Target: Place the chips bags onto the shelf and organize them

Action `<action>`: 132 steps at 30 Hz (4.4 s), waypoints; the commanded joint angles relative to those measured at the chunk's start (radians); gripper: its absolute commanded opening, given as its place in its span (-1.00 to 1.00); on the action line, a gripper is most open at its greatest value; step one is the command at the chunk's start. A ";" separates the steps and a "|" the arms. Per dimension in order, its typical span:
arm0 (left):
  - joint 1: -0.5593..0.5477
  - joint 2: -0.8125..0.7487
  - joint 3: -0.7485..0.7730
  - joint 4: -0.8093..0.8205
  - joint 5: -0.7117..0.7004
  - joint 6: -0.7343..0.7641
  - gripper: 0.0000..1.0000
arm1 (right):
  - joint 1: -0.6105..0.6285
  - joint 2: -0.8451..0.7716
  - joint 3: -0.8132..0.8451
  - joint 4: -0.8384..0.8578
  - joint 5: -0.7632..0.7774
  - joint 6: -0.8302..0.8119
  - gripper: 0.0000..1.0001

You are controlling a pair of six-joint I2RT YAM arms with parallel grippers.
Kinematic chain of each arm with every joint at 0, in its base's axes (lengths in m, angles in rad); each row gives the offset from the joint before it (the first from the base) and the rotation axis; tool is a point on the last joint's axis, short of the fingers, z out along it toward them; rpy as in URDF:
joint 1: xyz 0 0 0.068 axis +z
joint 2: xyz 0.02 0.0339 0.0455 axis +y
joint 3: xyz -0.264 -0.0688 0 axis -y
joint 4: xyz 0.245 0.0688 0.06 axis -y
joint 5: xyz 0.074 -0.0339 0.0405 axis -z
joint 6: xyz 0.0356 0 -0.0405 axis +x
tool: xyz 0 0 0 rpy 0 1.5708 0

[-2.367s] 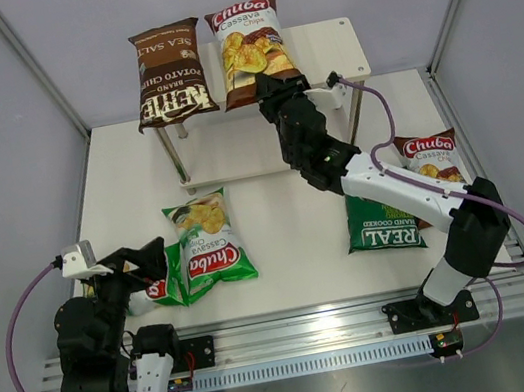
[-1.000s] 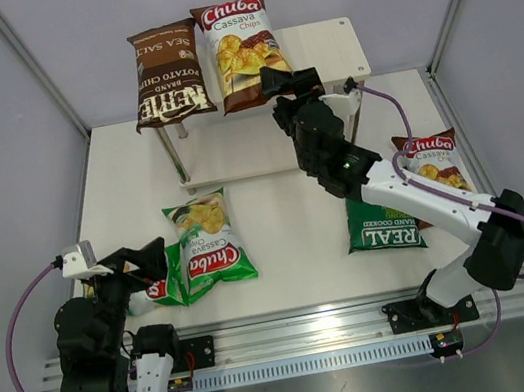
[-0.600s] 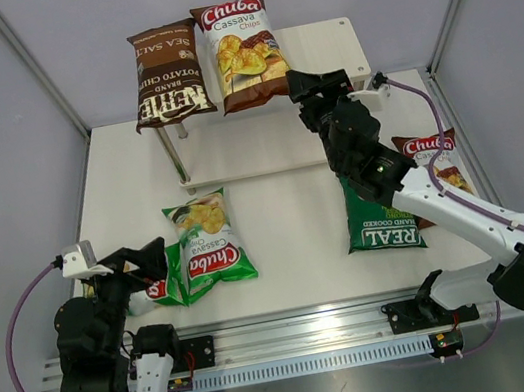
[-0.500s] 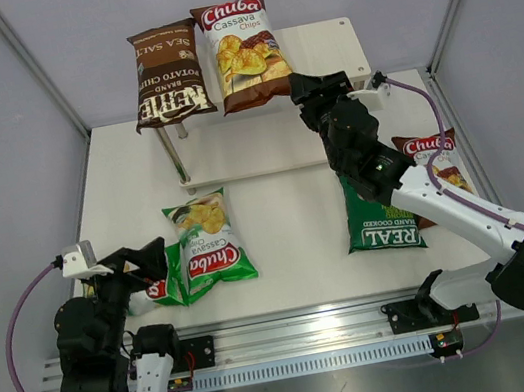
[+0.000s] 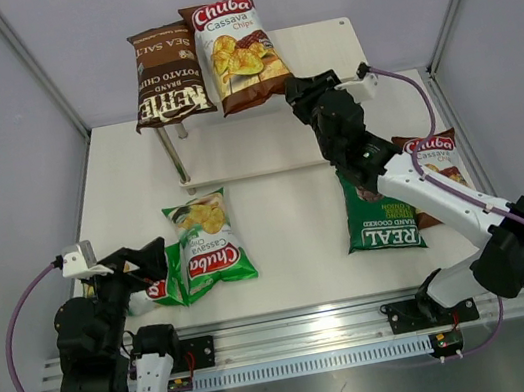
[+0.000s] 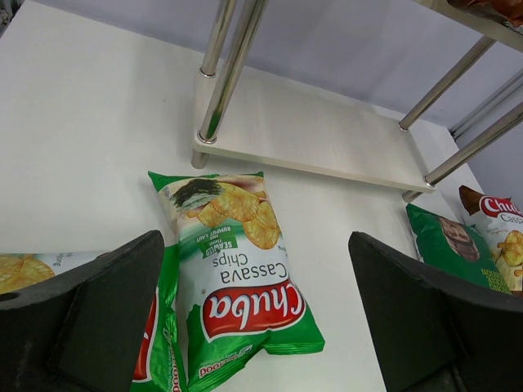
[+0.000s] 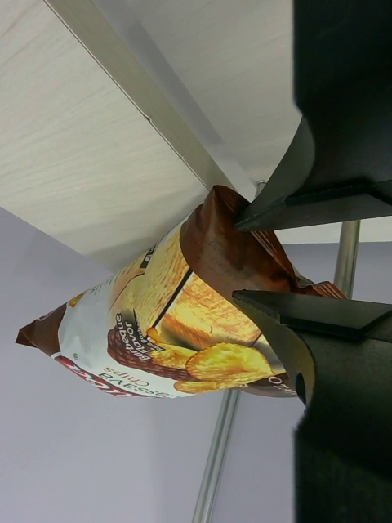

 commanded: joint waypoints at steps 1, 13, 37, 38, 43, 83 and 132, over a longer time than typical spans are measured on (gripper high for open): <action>-0.004 0.002 -0.005 0.046 0.007 0.016 0.98 | -0.004 -0.005 0.031 0.013 -0.030 0.020 -0.17; -0.004 0.011 -0.009 0.051 0.011 0.010 0.98 | 0.019 -0.089 -0.067 0.011 0.036 0.126 -0.24; -0.004 -0.003 -0.006 0.045 0.011 0.013 0.98 | -0.034 -0.123 -0.015 -0.054 0.001 -0.078 -0.32; -0.004 -0.003 -0.005 0.042 0.011 0.012 0.98 | -0.042 -0.122 0.006 -0.084 -0.001 -0.099 -0.32; -0.007 0.015 -0.012 0.069 0.082 0.030 0.98 | -0.063 -0.222 0.011 -0.133 -0.077 -0.369 -0.06; -0.650 0.333 0.057 -0.038 -0.097 0.004 0.98 | -1.007 0.381 0.339 -0.720 -0.525 -0.889 0.99; -0.650 0.275 0.021 0.006 -0.052 0.010 0.98 | -1.067 0.184 0.051 -0.608 -0.588 -0.429 -1.00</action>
